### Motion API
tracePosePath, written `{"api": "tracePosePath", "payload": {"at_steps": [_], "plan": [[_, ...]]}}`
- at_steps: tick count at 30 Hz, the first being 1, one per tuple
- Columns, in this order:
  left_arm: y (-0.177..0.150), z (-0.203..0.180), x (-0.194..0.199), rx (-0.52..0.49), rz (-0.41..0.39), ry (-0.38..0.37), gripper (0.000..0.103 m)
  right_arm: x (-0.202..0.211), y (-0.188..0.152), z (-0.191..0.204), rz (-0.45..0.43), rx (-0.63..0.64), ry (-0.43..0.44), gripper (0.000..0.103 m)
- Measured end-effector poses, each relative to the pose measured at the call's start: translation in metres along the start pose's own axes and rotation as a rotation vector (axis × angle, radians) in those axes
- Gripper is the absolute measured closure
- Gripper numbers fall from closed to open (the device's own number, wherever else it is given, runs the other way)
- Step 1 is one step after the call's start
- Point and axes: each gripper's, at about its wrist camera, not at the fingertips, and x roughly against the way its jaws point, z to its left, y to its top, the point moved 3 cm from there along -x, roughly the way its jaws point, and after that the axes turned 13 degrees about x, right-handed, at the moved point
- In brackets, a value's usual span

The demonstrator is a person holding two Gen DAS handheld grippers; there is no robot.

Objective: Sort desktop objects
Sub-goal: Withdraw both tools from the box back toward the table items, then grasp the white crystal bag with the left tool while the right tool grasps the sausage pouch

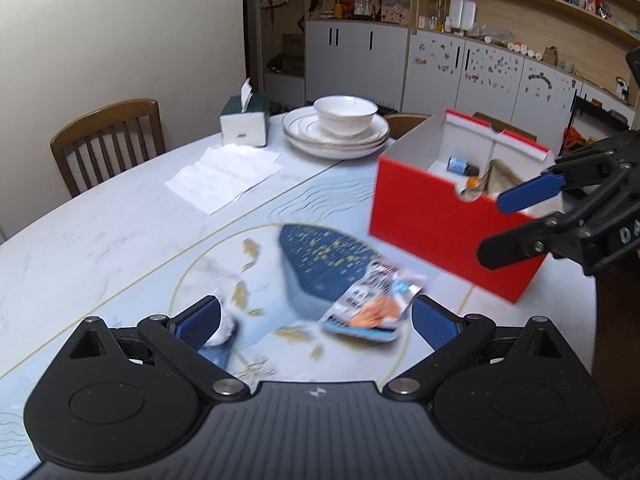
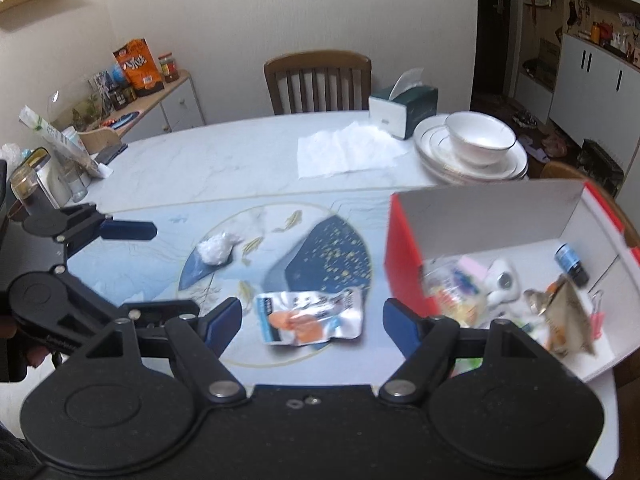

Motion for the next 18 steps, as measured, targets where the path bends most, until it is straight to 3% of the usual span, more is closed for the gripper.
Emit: {"api": "tracePosePath", "payload": {"at_steps": [9, 13, 18], "plan": [[-0.004, 0.036, -0.023, -0.017, 0.039, -0.005, 0.001, -0.039, -0.005, 0.024, 0.086, -0.002, -0.024, 0.026], [-0.004, 0.050, -0.033, -0.020, 0.047, -0.001, 0.001, -0.054, -0.007, 0.024, 0.115, -0.024, -0.074, 0.026], [-0.004, 0.067, -0.045, -0.024, 0.058, 0.001, 0.001, -0.074, -0.006, 0.022, 0.171, -0.061, -0.075, 0.026]]}}
